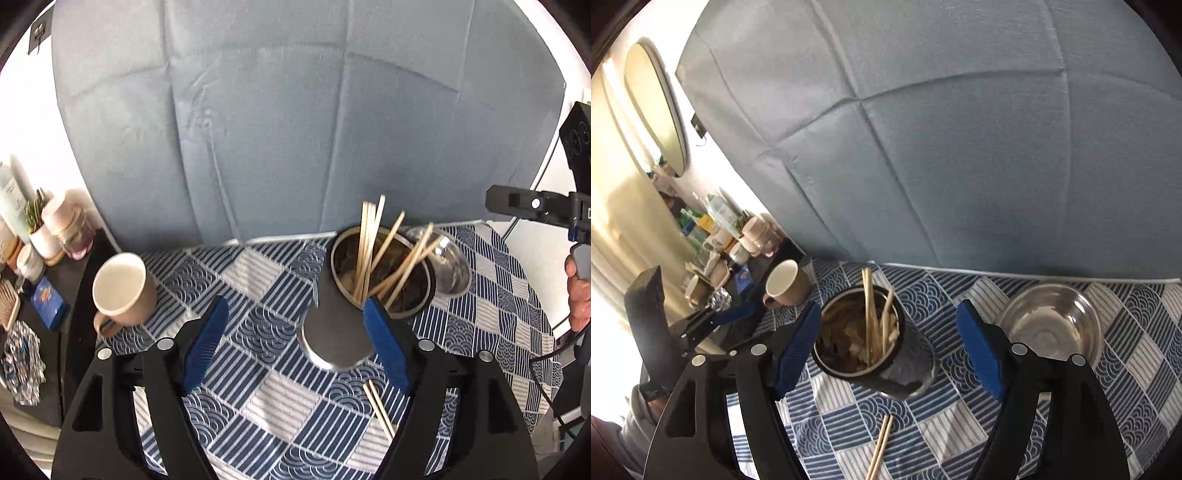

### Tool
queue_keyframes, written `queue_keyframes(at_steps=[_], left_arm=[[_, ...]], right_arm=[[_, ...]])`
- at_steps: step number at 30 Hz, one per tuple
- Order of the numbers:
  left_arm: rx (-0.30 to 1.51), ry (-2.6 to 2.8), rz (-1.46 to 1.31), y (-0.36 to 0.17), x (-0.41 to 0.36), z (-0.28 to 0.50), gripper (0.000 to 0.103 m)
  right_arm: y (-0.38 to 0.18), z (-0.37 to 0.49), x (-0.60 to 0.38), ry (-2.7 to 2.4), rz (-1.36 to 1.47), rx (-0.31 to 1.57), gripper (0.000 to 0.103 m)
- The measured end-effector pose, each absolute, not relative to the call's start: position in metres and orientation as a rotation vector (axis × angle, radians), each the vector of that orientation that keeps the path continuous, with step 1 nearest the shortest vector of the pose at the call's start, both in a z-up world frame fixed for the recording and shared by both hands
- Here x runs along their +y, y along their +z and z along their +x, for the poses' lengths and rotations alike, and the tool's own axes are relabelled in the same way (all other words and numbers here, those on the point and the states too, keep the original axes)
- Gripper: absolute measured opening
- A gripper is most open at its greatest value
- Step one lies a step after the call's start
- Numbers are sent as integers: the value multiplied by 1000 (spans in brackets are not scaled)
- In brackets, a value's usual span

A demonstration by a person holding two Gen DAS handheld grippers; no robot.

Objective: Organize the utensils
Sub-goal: 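Raise both open grippers and move them toward the last chopsticks on the cloth, then close the left gripper on a chopstick while the right gripper grasps another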

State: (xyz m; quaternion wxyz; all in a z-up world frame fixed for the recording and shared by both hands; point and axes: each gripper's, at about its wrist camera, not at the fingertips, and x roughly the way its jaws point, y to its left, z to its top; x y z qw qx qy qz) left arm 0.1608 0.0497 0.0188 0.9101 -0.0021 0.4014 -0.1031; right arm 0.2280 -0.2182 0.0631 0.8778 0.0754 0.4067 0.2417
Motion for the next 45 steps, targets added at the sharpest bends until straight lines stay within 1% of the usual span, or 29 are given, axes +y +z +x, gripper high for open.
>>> queue_keyframes(at_steps=[3,4,5,11,17,23,26,30,36,38,41,45], left_arm=[[881,-222,0,-2,47,148,79],[905,-234,7,-11,45,142,82],[927,-250,20,-21,43,138,82],[1084,-297,125,-83,18,108,82],[1191,-330,161,-122,-5,88,82],[1234,-364,170,-141,-27,83,82],[1256,-361,199,-147,-36,84,82],[1288,-372,169,-151,-43,87,82],[1282,-337,184,-155,-53,91,83],[1283,-313,182,-157,-56,93,87],[1286,-269,217,-160,-67,94,90],[1306,-229,176,-162,-64,96,88]], right_arm=[[50,215,-223,483,139,883,75],[44,212,-223,468,121,900,75],[38,208,-225,452,105,915,76],[-17,188,-223,401,21,1075,76],[-60,169,-219,380,-28,1186,76],[-90,153,-227,358,-26,1262,76],[-95,146,-233,347,-19,1277,77],[-102,137,-240,339,-15,1296,78],[-112,127,-244,341,-14,1325,78],[-115,124,-245,342,-11,1330,78],[-117,122,-246,341,-10,1337,78],[-117,122,-246,343,-6,1334,78]])
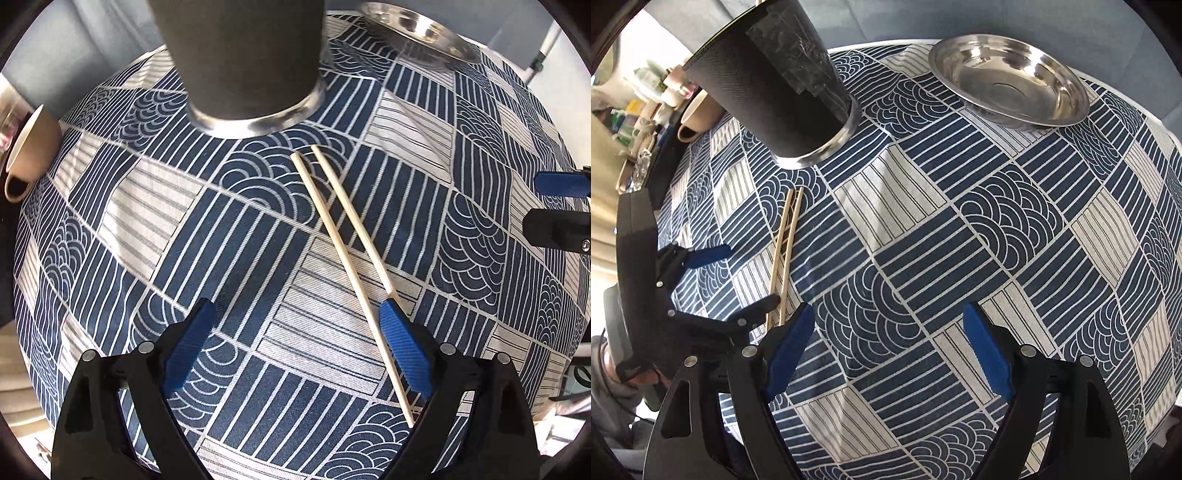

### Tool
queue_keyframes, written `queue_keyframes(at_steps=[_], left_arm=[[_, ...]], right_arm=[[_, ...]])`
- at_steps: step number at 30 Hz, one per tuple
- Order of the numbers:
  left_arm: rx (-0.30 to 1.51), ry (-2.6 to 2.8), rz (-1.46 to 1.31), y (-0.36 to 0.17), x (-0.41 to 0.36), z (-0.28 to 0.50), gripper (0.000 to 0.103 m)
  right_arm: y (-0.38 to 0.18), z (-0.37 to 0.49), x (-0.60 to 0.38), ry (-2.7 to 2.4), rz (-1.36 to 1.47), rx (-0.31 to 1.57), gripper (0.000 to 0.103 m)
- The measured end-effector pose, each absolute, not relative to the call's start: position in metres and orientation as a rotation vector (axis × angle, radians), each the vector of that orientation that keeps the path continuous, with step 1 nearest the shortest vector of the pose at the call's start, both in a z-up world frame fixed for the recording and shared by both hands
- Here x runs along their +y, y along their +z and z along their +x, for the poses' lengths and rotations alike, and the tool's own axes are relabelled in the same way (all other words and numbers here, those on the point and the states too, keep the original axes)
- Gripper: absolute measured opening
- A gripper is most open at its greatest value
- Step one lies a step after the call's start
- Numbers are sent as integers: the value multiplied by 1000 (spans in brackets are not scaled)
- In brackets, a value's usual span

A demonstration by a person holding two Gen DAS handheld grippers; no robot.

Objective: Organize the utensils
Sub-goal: 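Close the left gripper on a chopstick while the right gripper grasps another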

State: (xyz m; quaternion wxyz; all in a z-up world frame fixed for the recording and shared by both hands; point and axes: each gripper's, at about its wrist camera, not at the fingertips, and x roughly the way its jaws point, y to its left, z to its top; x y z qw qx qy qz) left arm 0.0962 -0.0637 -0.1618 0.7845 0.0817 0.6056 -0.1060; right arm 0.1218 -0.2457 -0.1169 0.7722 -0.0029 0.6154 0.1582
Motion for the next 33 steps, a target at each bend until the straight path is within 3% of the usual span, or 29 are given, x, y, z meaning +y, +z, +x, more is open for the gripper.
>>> queue_keyframes(at_steps=[3,5,12,17,25,27,31,33], left_arm=[[1317,-225,171,-158,-55,94,76],[1332,-215,159,-156,-49,95,62],[1356,-190,135,-152,-15,92,39],[1389,-168,93,-151,18,87,7],[1417,-174,-12,-151,68,83,5],[1417,-179,-34,-148,82,77,5],[1408,-179,-52,-148,90,74,5],[1403,-178,-65,-146,90,73,5]], right_arm=[[-116,123,-238,365,-25,1325,78],[-115,124,-229,373,-53,1323,78],[-116,132,-190,410,-116,1344,78],[-127,127,-160,463,-157,1404,77],[-149,131,-115,434,-232,1494,60],[-160,133,-108,388,-259,1536,45],[-162,128,-94,372,-355,1524,41],[-160,124,-88,379,-410,1500,33]])
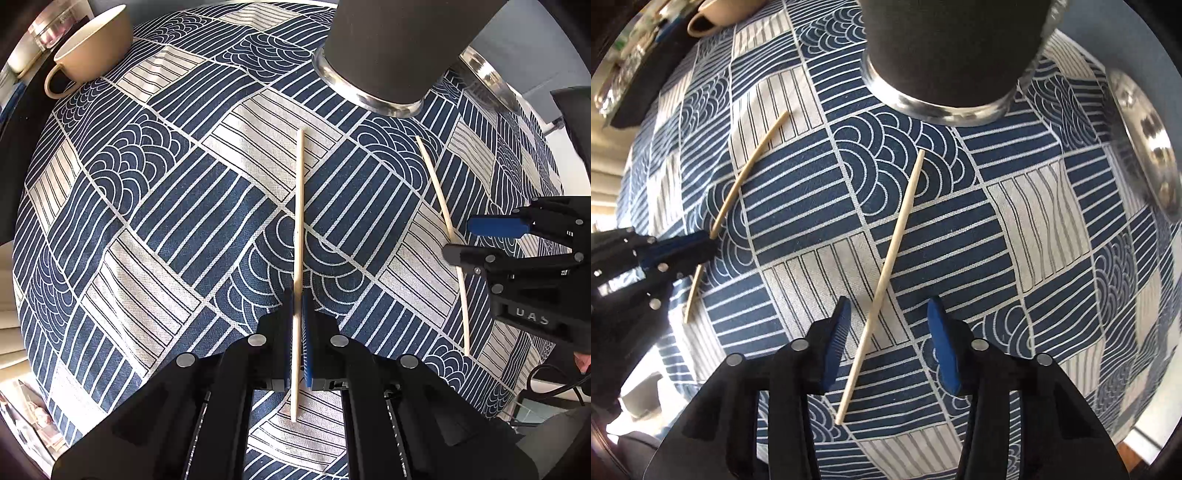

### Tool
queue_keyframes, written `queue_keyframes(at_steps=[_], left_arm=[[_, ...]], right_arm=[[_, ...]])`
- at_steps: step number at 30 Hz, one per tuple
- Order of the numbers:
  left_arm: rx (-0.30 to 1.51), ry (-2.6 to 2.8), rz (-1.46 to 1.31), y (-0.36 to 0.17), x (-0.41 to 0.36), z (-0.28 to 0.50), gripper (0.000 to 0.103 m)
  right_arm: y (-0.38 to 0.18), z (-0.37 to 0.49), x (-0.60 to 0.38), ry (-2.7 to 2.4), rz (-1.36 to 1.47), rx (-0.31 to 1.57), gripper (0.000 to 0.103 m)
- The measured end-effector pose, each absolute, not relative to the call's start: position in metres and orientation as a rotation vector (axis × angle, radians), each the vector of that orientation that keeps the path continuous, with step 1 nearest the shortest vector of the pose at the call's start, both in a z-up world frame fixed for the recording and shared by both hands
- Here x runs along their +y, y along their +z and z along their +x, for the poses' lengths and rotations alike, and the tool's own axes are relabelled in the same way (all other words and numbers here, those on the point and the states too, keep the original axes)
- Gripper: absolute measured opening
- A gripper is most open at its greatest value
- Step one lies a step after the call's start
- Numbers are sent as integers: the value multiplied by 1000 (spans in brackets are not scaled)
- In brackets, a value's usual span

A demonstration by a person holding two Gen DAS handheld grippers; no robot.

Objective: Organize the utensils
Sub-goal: 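Close the left gripper on a chopstick while the right gripper grasps another, then lift both held chopsticks and carry them over the black holder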

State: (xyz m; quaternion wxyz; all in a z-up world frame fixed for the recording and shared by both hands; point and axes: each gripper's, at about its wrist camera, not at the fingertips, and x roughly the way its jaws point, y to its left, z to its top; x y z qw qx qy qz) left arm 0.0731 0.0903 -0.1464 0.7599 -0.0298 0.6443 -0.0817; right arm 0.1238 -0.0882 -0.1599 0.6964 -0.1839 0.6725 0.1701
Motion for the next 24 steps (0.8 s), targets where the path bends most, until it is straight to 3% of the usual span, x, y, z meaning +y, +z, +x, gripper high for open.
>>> queue_keyframes(at_steps=[1,3,5,14,24], left_arm=[[1401,-180,-68,-148,88,72,5],[1400,-182,-68,-149,79,74,5],[1401,-181,-58,-150,78,73,6],[1444,-184,-83,-143,66,74,5],[1378,-171,-101,-104,67,80,5]], right_arm=[[-158,123,-89,387,-411,1497,33],[-155,125,-95,379,-399,1493,15],[-153,128,-108,380,-351,1499,6],[-143,121,-151,484,-56,1579,4],[-90,112,-157,675,41,1435,4]])
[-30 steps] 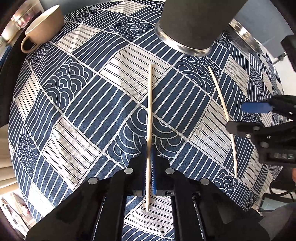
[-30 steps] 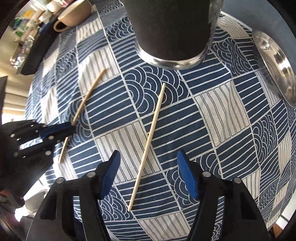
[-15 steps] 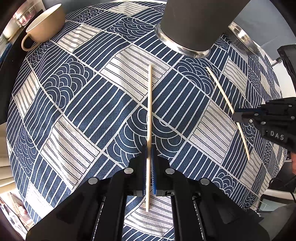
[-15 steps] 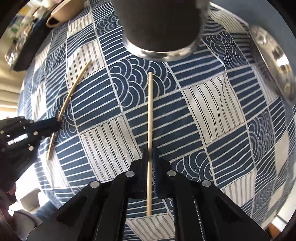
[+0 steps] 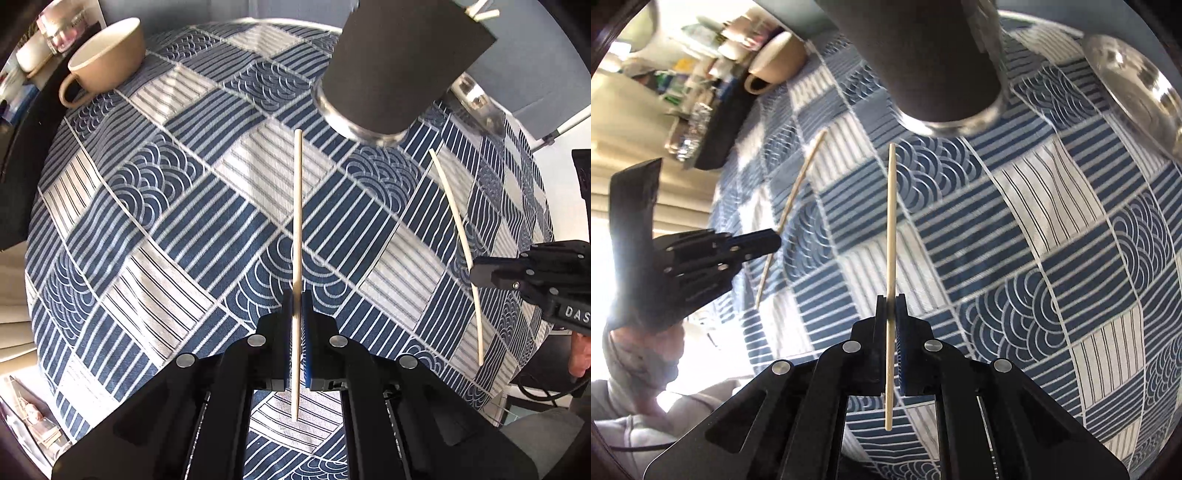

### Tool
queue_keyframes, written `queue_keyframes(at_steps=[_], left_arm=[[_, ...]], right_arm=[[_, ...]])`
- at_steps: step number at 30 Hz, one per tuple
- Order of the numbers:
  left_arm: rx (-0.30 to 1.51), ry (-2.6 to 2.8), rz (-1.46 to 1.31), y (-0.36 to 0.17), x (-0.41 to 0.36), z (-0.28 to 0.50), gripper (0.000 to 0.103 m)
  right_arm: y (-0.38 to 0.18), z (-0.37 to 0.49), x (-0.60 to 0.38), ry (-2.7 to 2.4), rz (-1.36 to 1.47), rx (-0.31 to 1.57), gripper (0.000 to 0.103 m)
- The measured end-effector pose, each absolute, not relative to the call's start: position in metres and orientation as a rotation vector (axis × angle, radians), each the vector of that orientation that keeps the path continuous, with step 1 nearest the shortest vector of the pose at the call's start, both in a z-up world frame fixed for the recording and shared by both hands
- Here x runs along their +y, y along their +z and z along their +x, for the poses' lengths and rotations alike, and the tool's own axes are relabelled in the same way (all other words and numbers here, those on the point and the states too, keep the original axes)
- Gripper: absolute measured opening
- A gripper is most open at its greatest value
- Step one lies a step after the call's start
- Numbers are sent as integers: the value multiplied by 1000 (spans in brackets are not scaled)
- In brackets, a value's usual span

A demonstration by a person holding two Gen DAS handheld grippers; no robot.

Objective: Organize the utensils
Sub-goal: 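Lift both held chopsticks and carry them over the black holder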

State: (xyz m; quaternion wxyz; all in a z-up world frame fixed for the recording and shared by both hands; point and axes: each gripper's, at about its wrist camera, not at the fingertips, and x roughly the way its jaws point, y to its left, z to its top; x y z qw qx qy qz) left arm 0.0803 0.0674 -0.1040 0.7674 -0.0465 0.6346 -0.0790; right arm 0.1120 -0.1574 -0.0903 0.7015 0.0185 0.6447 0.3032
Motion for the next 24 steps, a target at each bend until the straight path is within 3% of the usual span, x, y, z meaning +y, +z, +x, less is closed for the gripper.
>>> queue_keyframes(at_steps=[11,24], left_arm=[[1122,-209,15,2,43,106,5],[972,-201,88,61,16,135,5]], right_arm=[[-31,142,-147,771,30,1219,5],[43,175,-163,746,45,1027,5]])
